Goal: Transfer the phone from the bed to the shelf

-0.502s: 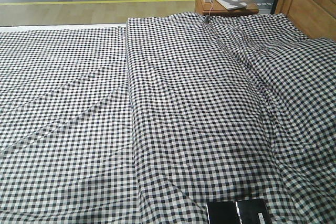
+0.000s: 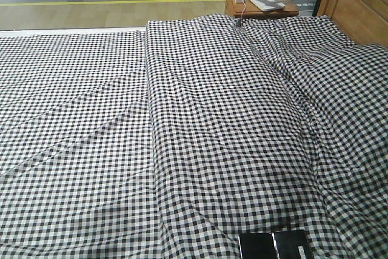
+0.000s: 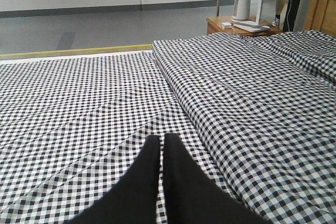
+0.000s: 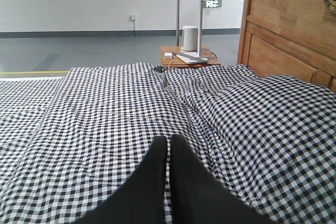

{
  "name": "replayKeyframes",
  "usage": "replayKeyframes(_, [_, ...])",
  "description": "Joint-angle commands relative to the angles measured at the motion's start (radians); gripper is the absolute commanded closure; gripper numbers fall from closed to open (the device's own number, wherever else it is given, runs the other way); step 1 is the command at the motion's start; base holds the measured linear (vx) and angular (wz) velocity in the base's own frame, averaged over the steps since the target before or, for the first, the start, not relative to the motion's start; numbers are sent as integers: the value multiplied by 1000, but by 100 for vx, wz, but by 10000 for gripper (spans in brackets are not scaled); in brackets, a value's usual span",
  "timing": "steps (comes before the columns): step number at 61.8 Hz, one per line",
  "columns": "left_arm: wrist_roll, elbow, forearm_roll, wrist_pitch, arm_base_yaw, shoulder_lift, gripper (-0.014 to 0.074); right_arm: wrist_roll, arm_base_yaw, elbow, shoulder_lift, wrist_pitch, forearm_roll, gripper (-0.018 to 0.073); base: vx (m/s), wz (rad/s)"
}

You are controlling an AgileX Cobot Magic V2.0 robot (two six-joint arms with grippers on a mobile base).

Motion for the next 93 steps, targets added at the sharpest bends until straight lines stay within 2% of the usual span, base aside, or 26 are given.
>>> replayKeyframes(1, [-4, 3, -9, -75, -4, -4, 596, -10, -5, 7, -2, -76, -13, 564, 0, 0])
replayKeyframes(36, [-4, 3, -9, -75, -4, -4, 596, -10, -5, 7, -2, -76, -13, 564, 0, 0])
replayKeyframes(58, [-4, 3, -9, -75, -4, -4, 596, -10, -5, 6, -2, -142, -13, 564, 0, 0])
replayKeyframes(65, [-4, 3, -9, -75, -4, -4, 596, -10, -5, 6, -2, -215, -13, 564, 0, 0])
replayKeyframes(79, [-4, 3, -9, -75, -4, -4, 596, -10, -5, -3, -2, -464, -13, 564, 0, 0])
replayKeyframes(93, [-4, 3, -9, -75, -4, -4, 596, -13, -5, -140, 0, -458, -13, 564, 0, 0])
